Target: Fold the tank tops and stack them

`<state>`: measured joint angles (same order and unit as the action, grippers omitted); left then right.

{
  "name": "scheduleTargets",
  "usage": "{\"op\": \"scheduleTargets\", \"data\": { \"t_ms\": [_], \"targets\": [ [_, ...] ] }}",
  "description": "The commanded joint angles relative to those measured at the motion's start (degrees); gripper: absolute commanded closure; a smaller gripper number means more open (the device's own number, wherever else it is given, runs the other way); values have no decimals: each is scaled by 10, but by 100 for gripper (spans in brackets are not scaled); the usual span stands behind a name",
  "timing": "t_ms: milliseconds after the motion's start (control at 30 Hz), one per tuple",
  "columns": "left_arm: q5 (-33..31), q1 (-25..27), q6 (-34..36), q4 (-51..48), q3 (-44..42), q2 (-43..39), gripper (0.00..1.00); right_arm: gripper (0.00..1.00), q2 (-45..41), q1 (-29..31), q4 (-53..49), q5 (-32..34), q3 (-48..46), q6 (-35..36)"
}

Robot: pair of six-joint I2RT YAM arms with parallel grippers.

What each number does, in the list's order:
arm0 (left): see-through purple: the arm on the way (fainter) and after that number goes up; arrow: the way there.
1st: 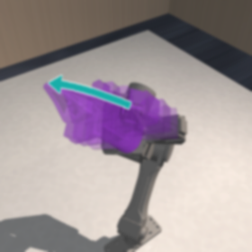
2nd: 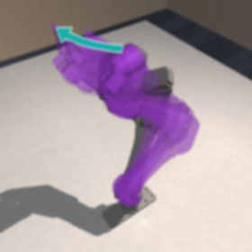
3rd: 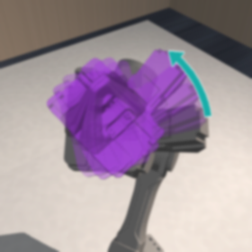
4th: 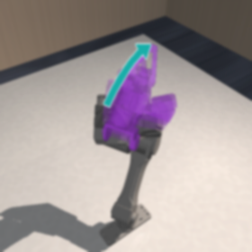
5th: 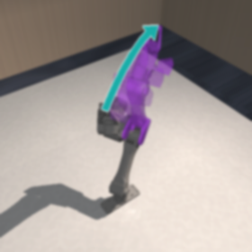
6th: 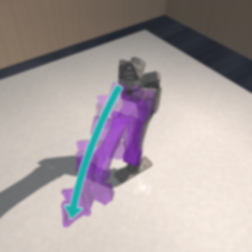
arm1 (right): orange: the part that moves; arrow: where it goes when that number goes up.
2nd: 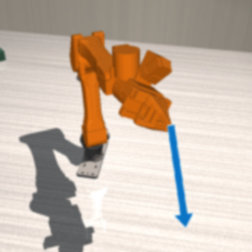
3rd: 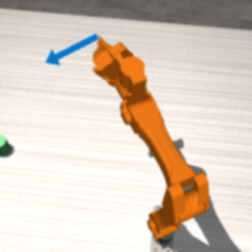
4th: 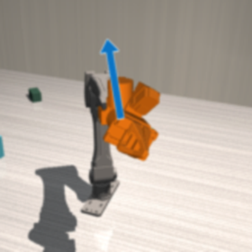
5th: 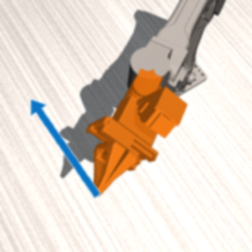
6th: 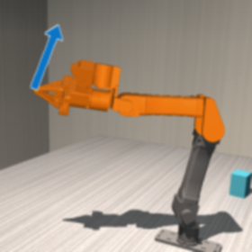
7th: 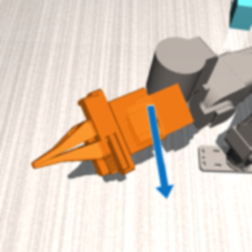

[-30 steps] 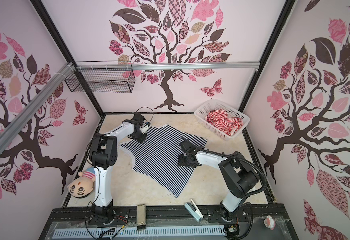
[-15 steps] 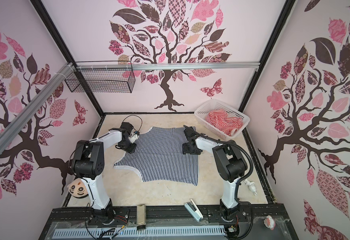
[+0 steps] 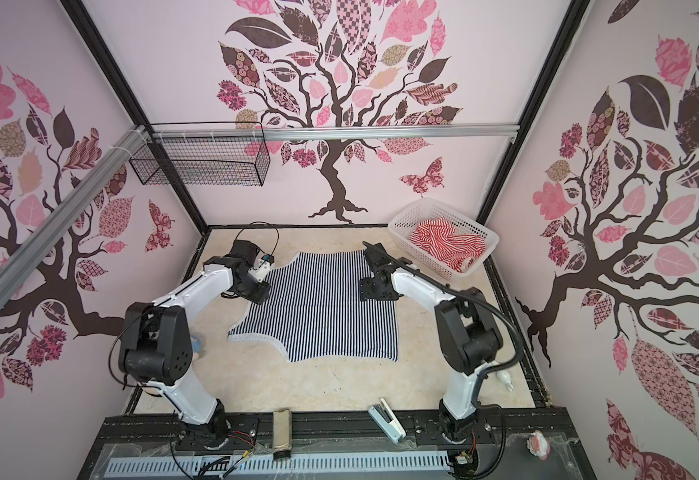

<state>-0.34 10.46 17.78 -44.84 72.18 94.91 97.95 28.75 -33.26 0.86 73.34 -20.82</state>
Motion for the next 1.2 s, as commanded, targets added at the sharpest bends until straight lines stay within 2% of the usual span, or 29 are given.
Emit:
{"op": "scheduleTargets", "data": {
  "t_ms": [0, 133, 233, 300, 400, 567, 700, 967, 1167],
  "targets": [
    [29, 59, 18, -7, -28, -73, 49, 23, -102, 25, -28, 19, -41, -27],
    [69, 100, 36, -22, -86, -134, 48, 28, -192, 38, -21, 5, -154, -65],
    [67, 126, 55, -24, -138, -175, 49, 40, -269, 48, -19, -6, -234, -97],
    [57, 144, 68, -8, -182, -211, 51, 53, -306, 52, -30, -12, -272, -116],
    [49, 181, 81, 1, -230, -251, 55, 62, -344, 56, -36, -21, -323, -139],
    [-4, 264, 69, 32, -288, -279, 56, 67, -369, 56, -20, -29, -395, -169],
    [-43, 299, 68, 51, -311, -265, 55, 73, -372, 56, 0, -35, -428, -186],
    [-73, 304, 76, 90, -337, -240, 52, 73, -365, 55, 34, -31, -457, -201],
    [-74, 304, 68, 96, -337, -232, 51, 73, -324, 55, 53, -22, -448, -201]
  ]
}}
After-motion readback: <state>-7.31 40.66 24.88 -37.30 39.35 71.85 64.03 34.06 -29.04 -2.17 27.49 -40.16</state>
